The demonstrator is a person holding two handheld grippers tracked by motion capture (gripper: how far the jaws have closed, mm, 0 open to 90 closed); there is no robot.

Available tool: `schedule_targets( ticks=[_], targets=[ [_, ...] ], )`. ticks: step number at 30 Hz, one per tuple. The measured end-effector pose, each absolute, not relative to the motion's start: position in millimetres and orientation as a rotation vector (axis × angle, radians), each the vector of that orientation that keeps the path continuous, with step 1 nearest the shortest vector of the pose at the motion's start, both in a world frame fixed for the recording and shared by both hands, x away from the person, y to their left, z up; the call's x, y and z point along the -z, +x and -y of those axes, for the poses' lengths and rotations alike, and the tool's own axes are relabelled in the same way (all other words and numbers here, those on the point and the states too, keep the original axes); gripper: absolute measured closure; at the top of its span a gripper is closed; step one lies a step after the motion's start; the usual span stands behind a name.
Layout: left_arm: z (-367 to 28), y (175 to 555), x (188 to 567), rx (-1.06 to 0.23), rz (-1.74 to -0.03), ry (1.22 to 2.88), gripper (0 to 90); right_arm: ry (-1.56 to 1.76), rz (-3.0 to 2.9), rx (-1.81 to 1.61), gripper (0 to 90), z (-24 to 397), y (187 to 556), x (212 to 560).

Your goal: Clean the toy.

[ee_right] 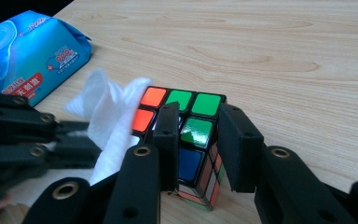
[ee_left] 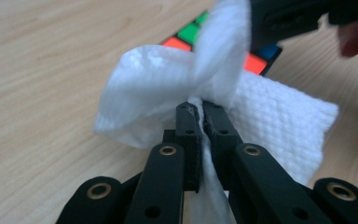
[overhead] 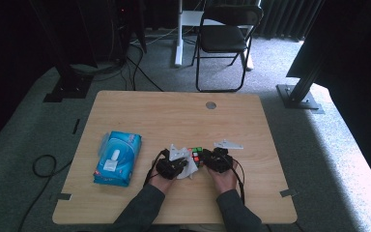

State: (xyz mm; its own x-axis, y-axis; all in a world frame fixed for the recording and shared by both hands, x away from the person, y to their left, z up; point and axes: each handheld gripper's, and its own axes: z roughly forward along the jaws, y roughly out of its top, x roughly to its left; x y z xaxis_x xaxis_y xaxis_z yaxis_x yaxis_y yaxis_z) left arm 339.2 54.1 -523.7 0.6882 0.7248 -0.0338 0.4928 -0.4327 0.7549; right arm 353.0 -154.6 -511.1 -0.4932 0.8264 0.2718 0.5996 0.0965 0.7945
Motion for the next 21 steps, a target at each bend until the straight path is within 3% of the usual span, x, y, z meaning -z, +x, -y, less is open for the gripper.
schedule_targets(
  ticks=[11,21],
  targets=[
    [-48,345,539,-0.409,-0.953,2.182,86.3,1.423,-2.13,-1.349,69.6,155,353,511],
    [-65,352,535,-0.417,-1.016,2.113,86.3,1.414,-2.127,-1.345,69.7,154,353,511]
  ],
)
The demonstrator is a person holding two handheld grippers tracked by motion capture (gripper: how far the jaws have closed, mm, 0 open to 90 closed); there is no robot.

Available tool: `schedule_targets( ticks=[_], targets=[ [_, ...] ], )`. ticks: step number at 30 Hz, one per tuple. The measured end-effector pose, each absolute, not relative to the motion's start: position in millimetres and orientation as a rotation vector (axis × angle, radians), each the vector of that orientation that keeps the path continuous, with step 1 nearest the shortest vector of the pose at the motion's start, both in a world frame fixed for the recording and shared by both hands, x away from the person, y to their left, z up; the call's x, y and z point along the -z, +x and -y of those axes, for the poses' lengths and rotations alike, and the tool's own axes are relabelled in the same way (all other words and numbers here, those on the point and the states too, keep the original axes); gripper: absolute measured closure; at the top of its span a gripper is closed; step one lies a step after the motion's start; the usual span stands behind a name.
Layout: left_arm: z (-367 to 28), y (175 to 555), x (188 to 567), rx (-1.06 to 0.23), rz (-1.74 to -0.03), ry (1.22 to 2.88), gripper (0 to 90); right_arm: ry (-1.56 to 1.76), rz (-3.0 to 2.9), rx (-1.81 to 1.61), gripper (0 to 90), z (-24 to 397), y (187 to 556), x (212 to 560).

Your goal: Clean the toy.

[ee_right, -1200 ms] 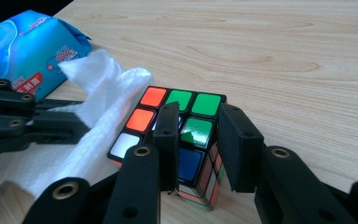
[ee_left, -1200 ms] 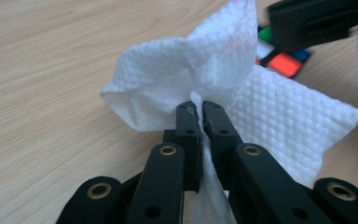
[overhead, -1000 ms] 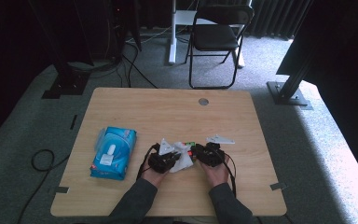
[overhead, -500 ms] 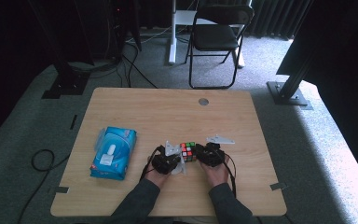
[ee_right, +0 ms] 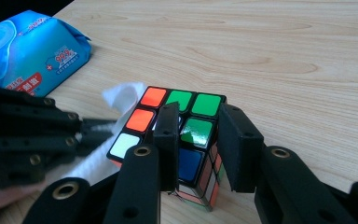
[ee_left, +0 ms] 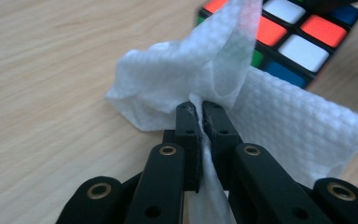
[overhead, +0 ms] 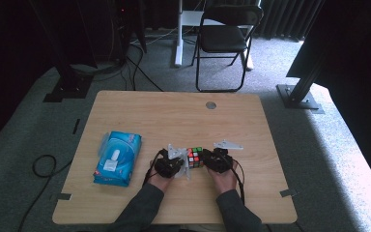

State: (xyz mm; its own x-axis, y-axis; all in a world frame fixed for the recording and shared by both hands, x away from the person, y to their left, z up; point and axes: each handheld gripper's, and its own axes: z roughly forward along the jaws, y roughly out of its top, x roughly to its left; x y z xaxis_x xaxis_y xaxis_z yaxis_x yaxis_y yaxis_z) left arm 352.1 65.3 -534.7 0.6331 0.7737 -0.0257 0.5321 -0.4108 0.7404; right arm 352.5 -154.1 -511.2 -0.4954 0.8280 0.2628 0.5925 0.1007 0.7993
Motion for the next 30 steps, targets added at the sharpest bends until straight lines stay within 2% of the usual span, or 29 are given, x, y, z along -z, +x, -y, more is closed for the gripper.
schedule_targets(
  ticks=[20,30],
  targets=[
    [-82,370,523,-0.397,-1.049,2.035,86.3,1.353,-2.22,-1.374,70.2,149,353,510],
    [-81,370,522,-0.339,-1.033,2.029,86.3,1.237,-2.259,-1.346,68.8,140,350,509]
  ],
)
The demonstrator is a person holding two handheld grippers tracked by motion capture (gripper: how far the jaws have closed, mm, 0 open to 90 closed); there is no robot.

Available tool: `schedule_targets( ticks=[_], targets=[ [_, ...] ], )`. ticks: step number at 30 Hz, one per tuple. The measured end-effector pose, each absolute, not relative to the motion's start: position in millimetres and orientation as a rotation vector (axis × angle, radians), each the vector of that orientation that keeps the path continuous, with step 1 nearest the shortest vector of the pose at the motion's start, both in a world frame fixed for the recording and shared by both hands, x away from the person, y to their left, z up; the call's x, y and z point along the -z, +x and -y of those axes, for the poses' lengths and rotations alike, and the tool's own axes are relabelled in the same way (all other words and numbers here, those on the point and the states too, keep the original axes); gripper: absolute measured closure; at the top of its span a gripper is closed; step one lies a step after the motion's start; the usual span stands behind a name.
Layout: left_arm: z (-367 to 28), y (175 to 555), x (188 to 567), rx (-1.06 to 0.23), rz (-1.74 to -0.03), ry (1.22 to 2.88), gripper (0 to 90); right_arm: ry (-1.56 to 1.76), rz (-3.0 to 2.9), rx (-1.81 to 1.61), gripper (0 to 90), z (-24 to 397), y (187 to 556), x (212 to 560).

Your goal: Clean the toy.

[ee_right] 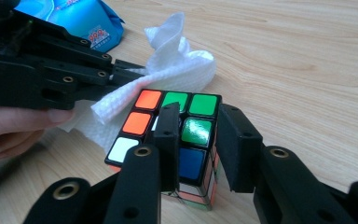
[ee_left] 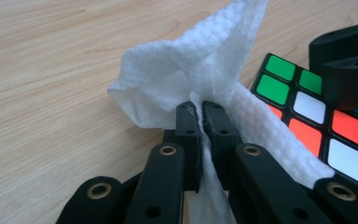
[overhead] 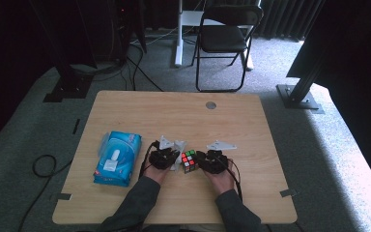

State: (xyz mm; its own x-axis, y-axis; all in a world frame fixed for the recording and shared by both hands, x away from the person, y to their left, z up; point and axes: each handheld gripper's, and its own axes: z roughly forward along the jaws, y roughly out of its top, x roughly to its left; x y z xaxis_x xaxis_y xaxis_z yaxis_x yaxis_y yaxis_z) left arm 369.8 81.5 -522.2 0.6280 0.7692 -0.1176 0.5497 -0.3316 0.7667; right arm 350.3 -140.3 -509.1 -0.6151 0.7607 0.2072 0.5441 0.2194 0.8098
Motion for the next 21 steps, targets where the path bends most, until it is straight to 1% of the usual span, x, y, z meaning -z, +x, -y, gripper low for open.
schedule_targets(
  ticks=[4,17,21],
  targets=[
    [-81,366,521,-0.341,-1.017,2.047,86.3,1.252,-2.244,-1.343,66.4,141,352,509],
    [-78,350,523,-0.291,-0.997,2.03,86.2,1.287,-2.189,-1.308,66.1,144,353,509],
    [-74,346,524,-0.271,-0.978,2.031,86.2,1.326,-2.152,-1.292,64.5,145,353,509]
  ],
)
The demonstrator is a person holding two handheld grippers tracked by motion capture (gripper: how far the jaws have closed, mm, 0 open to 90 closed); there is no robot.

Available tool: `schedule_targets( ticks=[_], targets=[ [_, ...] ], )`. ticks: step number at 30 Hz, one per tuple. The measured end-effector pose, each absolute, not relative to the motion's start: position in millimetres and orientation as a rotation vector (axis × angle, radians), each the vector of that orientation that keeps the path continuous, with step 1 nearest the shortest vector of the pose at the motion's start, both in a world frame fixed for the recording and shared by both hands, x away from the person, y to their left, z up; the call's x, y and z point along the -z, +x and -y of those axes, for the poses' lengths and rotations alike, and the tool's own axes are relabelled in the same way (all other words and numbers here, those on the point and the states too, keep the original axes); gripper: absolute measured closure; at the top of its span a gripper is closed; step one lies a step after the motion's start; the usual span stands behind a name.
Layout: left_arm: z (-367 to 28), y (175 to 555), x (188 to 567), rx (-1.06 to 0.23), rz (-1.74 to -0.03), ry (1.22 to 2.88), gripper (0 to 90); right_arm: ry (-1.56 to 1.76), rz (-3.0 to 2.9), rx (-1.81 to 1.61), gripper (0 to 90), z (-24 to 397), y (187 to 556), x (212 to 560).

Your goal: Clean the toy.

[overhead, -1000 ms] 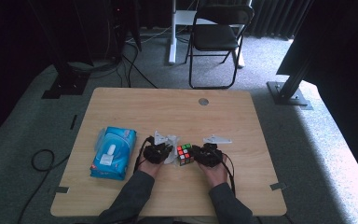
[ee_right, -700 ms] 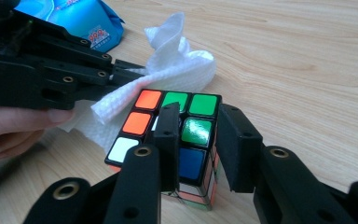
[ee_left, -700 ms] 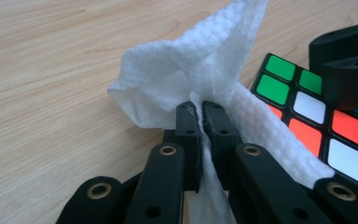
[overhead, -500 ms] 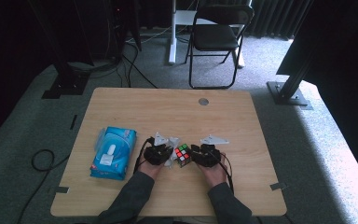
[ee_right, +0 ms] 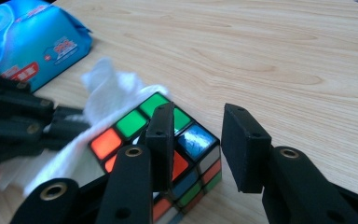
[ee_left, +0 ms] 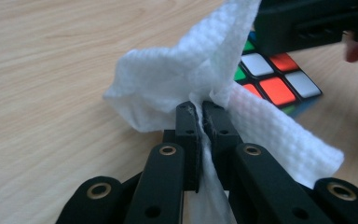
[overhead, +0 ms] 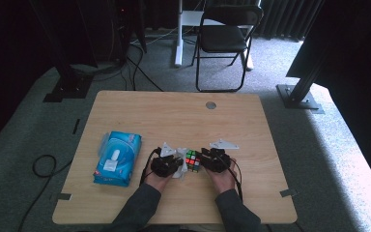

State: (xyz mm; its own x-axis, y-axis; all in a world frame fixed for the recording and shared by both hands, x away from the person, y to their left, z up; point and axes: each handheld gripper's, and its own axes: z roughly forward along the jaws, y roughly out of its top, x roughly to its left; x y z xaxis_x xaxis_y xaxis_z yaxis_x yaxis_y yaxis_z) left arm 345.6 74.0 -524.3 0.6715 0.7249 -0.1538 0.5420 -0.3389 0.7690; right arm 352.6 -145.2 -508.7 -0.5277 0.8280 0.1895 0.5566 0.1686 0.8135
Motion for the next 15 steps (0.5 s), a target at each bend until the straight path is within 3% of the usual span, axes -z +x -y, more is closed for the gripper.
schedule_targets(
  ticks=[15],
  targets=[
    [-60,334,527,-0.219,-0.916,2.043,86.3,1.415,-2.078,-1.275,66.2,146,352,509]
  ],
)
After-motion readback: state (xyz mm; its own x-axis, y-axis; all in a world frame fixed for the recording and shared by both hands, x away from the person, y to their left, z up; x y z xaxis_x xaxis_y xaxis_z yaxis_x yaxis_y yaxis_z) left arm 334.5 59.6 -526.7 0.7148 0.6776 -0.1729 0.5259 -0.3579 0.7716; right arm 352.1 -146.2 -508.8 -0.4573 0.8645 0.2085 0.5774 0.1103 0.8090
